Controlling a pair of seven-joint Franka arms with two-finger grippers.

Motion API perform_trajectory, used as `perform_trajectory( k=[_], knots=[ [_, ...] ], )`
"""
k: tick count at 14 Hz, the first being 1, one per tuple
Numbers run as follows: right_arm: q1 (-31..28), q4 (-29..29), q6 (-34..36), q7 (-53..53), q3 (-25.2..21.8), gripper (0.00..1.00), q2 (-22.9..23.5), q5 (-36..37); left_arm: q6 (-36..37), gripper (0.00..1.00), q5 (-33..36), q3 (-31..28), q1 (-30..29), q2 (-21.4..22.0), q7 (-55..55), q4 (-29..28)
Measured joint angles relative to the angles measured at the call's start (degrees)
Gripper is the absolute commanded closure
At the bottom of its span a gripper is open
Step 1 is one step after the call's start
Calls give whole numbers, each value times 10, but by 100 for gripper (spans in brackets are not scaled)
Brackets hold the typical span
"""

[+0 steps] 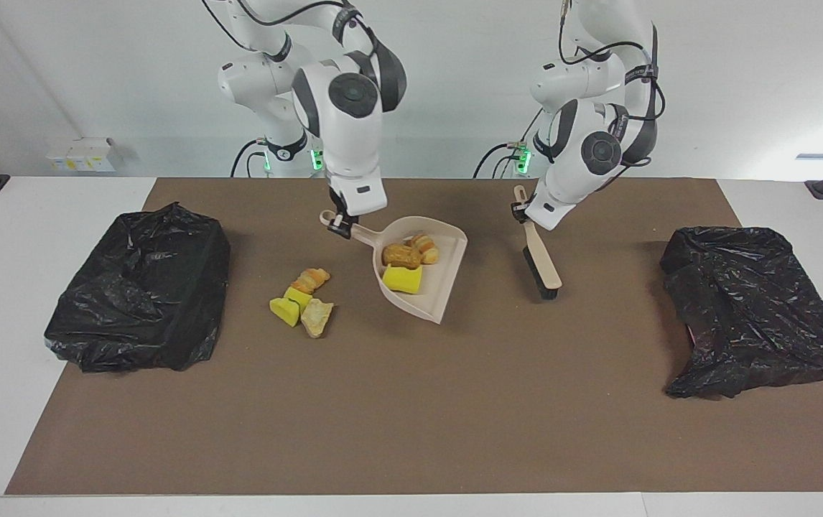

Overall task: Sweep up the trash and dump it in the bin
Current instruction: 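Carry the loaded dustpan to the black bag with the right gripper, then tip the dustpan into the bag while the left gripper releases the brush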

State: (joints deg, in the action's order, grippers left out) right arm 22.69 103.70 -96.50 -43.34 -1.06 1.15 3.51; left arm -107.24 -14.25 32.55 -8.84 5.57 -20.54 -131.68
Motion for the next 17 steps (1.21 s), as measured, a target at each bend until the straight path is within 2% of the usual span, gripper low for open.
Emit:
perform_trajectory(
  k=[3,5,8,11,12,13,14,15,17],
  knots=[
    [-95,2,59,-90,-4,100,-58,3,-11,100,-21,4,83,1,-77,1],
    [-193,8,60,-189,-5,100,-68,5,-36,100,-56,7,143,1,-115,1],
    [-332,14,17,-349,-10,100,-60,22,-84,100,-73,9,217,-9,-158,-1],
    [-403,17,-56,-423,-10,100,-56,106,-102,100,-74,9,243,-28,-167,-7],
    [-417,18,-73,-436,-9,100,-56,123,-106,92,-74,9,245,-33,-167,-10],
    [-429,18,-84,-444,-9,100,-56,142,-109,62,-75,9,246,-35,-167,-13],
    [-437,20,-92,-453,-9,100,-55,164,-111,21,-76,9,246,-36,-167,-15],
    [-442,22,-101,-466,-9,100,-55,193,-111,0,-77,8,246,-36,-168,-15],
    [-442,28,-121,-489,-7,100,-55,243,-109,0,-77,4,244,-35,-171,-14]
  ],
)
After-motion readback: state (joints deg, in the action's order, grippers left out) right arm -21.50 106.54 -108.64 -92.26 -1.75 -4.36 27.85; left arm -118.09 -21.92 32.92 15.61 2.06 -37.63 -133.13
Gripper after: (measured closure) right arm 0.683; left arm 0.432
